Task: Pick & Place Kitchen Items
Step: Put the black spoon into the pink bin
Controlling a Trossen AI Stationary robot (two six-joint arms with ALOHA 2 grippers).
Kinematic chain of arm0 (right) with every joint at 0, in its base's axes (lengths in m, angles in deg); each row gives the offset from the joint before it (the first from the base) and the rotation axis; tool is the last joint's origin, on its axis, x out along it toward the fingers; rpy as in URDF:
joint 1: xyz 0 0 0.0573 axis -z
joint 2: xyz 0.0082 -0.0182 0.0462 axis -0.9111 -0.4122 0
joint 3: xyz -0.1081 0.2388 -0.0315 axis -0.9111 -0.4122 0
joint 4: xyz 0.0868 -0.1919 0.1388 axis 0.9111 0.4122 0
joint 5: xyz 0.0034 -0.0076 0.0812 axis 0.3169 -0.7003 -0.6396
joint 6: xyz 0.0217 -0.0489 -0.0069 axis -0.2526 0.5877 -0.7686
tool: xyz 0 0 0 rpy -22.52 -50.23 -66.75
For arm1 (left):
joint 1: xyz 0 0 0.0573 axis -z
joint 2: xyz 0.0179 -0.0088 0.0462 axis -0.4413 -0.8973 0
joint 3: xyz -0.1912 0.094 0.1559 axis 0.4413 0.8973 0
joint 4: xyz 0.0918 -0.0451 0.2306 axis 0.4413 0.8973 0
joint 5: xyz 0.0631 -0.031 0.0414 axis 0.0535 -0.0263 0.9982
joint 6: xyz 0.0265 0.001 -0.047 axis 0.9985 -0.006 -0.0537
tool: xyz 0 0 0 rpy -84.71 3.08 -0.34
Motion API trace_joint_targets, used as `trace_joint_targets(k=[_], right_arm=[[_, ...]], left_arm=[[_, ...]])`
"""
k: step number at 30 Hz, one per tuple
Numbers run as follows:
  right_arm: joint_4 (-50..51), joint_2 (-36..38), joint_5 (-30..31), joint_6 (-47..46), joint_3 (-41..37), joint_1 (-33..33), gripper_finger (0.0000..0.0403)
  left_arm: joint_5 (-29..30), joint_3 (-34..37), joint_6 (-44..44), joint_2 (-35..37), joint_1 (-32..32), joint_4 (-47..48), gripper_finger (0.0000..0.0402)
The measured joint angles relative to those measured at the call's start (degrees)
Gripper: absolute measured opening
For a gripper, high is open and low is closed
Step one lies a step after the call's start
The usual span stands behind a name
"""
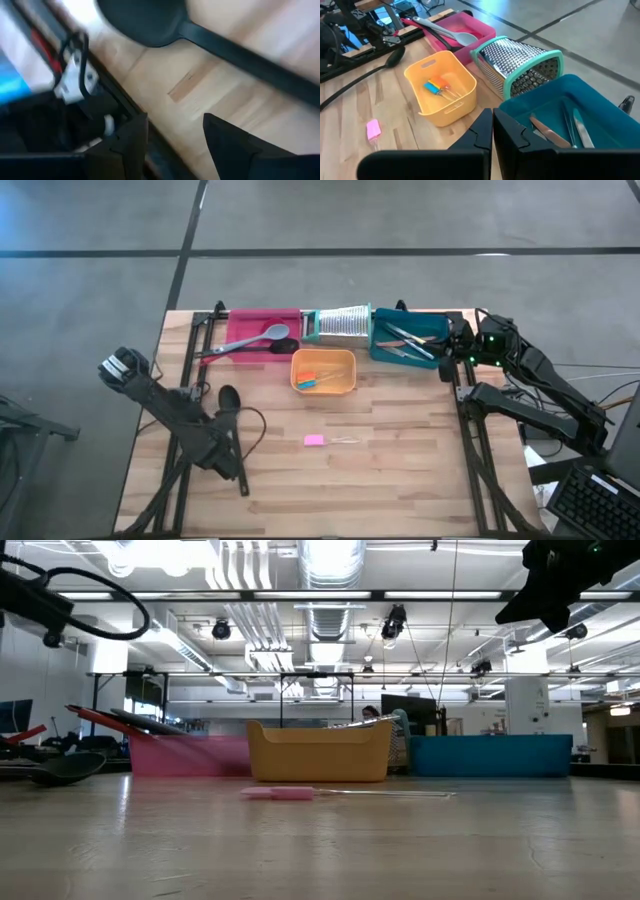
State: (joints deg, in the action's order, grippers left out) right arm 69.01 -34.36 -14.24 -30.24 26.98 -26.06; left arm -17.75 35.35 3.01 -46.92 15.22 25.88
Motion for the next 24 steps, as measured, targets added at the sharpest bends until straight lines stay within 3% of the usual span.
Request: trace_joint_targets(k=[3, 6, 12, 24], right_arm=[[-0.02, -0.59, 0.02, -0.53, 0.0, 0.0, 0.0008], [-0.04, -1.36, 0.0, -0.65, 0.0, 0.0, 0.0008], [-0.02, -3.06, -0.07, -0.67, 0.0, 0.0, 0.0008], [0.35, -5.0, -0.54, -0.94, 0.0, 0.0, 0.0008]], left_arm=[[0.78, -0.07, -10.87, 0.0, -0.16, -0.57, 0.0195], [3.37, -0.05, -14.89, 0.02, -0.29, -4.52, 0.0195], [6.32, -0.05, -13.99, 0.02, -1.75, -13.7, 0.0195], [6.99, 2.19, -14.23, 0.09, -5.0, -16.31, 0.0195]])
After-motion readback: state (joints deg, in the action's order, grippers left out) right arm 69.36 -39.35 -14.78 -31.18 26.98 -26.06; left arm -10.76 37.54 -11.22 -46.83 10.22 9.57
